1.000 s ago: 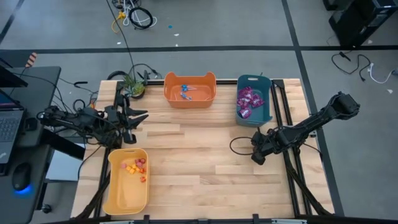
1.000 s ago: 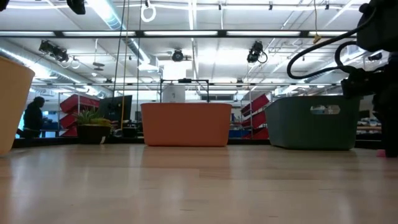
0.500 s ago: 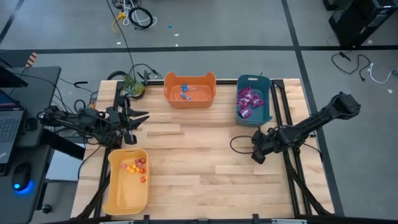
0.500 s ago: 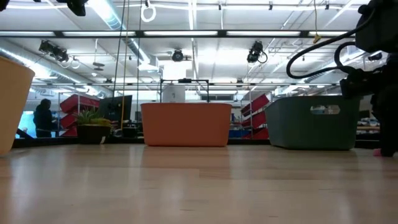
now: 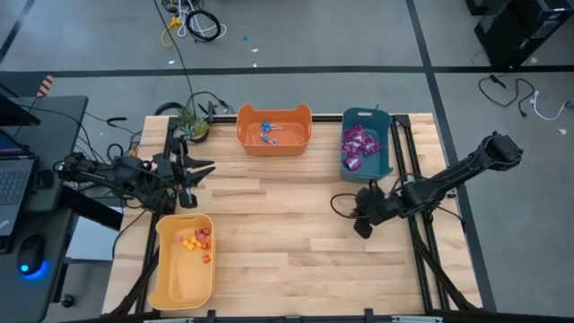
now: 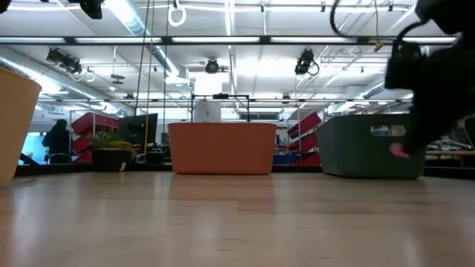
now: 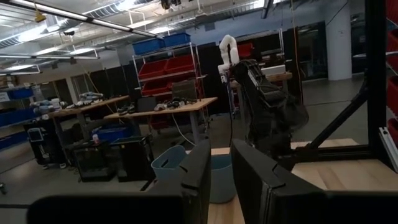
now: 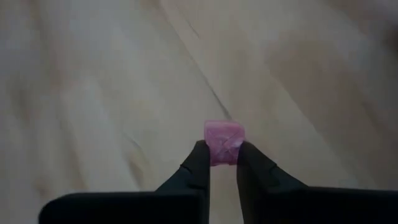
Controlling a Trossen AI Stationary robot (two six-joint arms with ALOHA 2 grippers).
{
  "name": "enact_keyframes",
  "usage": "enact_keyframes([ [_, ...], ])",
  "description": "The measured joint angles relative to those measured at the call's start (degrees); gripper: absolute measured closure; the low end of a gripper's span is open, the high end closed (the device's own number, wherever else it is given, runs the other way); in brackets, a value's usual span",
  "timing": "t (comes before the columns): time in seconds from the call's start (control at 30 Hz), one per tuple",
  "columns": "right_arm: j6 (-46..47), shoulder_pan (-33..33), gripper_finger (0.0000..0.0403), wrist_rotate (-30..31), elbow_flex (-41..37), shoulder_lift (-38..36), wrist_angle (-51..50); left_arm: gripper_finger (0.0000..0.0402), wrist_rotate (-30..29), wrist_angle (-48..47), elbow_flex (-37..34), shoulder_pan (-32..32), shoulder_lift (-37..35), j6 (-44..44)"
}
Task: Sort candy
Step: Put the pink candy into the yellow bin
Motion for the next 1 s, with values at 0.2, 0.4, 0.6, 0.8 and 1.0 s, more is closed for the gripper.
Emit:
enact_keyframes([
  [0.2, -10.97, -0.66, 0.0363, 5.27, 0.11, 2.83, 21.51, 0.0335, 0.00, 0.71, 0.00, 0.00, 0.00, -0.10],
  [0.4, -24.81, -2.37, 0.0370, 6.74, 0.17, 10.49, 46.49, 0.0335, 0.01, 0.67, 0.00, 0.00, 0.02, -2.51],
  [0.6, -32.95, -4.56, 0.0371, 4.51, 3.25, 21.45, 61.91, 0.0335, 0.02, 0.38, 0.00, 0.02, 0.02, -3.83],
  [0.8, -39.40, -7.03, 0.0370, -2.32, 16.03, 33.32, 62.18, 0.0335, 0.04, -0.75, 0.00, 0.01, 0.02, -5.27],
  [1.0, -48.25, -8.65, 0.0370, -8.94, 31.14, 43.11, 62.30, 0.0335, 0.04, -0.77, 0.00, 0.00, 0.02, -5.81],
])
